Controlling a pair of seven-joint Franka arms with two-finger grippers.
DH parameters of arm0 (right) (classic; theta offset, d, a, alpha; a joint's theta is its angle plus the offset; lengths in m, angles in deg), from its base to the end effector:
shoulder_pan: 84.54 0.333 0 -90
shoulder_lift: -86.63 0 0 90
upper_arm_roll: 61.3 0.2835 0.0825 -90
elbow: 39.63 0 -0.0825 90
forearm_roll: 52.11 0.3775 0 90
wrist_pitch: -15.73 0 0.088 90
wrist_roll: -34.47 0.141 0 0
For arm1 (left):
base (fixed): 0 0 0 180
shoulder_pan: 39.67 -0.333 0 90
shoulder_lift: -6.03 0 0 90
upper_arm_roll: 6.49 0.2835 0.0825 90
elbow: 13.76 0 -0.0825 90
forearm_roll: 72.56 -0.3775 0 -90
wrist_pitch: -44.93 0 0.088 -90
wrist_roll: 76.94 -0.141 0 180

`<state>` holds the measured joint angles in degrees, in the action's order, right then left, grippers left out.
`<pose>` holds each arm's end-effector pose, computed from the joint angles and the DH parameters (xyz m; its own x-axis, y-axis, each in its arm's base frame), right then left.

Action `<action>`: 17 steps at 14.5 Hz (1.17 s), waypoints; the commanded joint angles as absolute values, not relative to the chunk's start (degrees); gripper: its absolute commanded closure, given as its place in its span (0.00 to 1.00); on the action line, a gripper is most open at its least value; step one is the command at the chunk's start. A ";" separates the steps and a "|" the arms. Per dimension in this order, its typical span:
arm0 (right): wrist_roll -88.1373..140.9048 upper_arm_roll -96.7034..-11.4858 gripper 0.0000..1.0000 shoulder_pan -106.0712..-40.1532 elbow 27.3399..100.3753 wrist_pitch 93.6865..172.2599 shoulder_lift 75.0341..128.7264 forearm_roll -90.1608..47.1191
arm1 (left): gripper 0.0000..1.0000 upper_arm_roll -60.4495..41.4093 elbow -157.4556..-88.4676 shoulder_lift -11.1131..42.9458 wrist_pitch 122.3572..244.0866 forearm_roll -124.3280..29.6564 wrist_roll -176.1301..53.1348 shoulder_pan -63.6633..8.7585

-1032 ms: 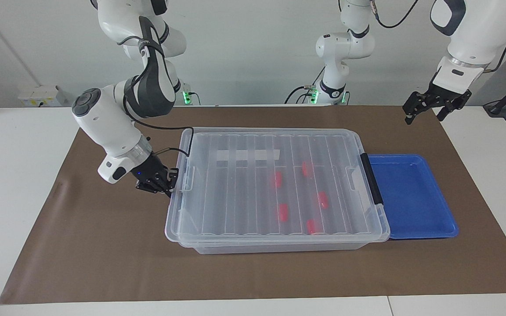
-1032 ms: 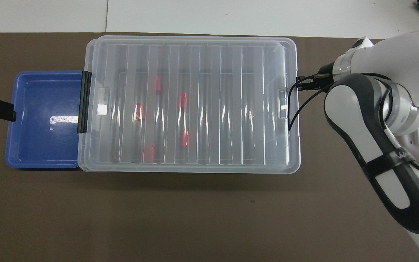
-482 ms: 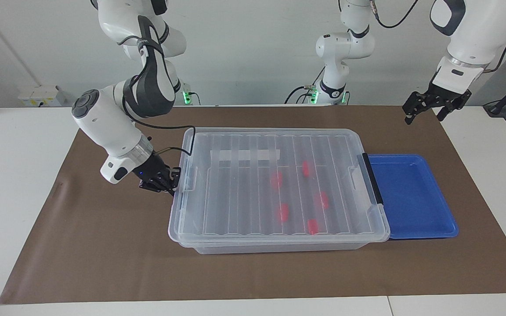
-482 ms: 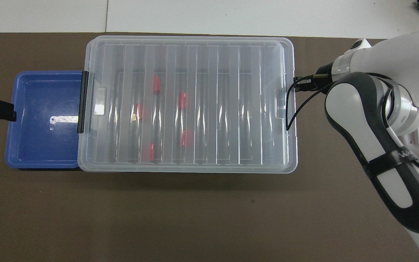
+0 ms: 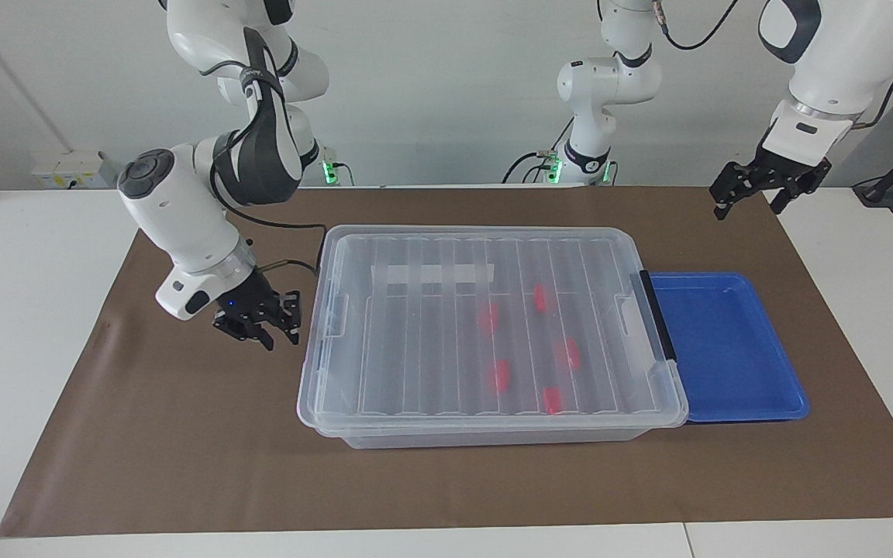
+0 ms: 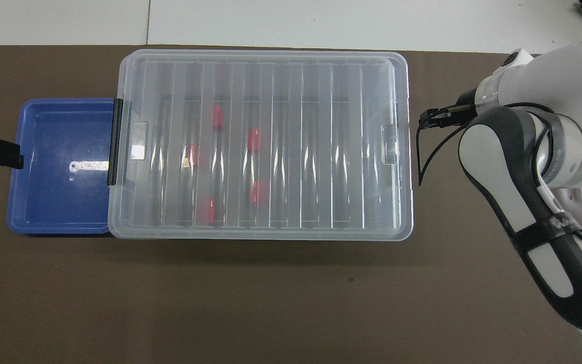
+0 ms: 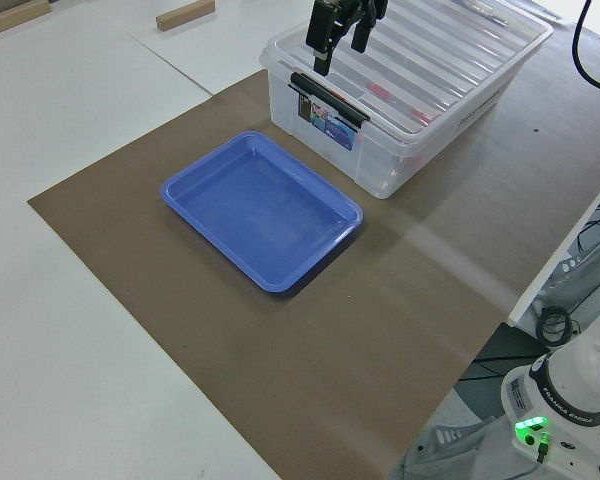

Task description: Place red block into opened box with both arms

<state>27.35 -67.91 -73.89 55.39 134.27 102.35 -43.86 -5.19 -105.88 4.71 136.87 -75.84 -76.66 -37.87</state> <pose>0.6421 0.0620 0.4008 0.9802 0.1329 0.1467 0.1464 -0.9855 -0.0858 0.5454 0.0032 0.5565 0.9998 -0.0058 0.0201 -0.0046 -0.9984 -0.0566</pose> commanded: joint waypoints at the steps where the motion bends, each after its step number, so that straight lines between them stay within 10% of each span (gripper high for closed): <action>1: 31.90 -67.45 0.00 -75.21 56.17 130.88 98.24 -52.88 | 0.00 -5.88 -107.19 3.48 136.86 -75.72 -76.59 -38.53; 11: 39.49 -67.71 0.00 -78.82 50.48 100.74 84.86 -52.38 | 0.00 -5.88 -106.93 3.57 136.77 -74.41 -76.50 -38.09; 17: 38.25 -67.45 0.00 -78.56 50.46 100.45 84.96 -52.38 | 0.00 -5.88 -106.93 3.57 136.77 -74.32 -76.50 -38.00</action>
<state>39.68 -67.80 -77.94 51.86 101.33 84.13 -53.32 -5.71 -105.88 4.71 136.85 -75.10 -76.66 -37.85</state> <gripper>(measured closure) 0.000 0.000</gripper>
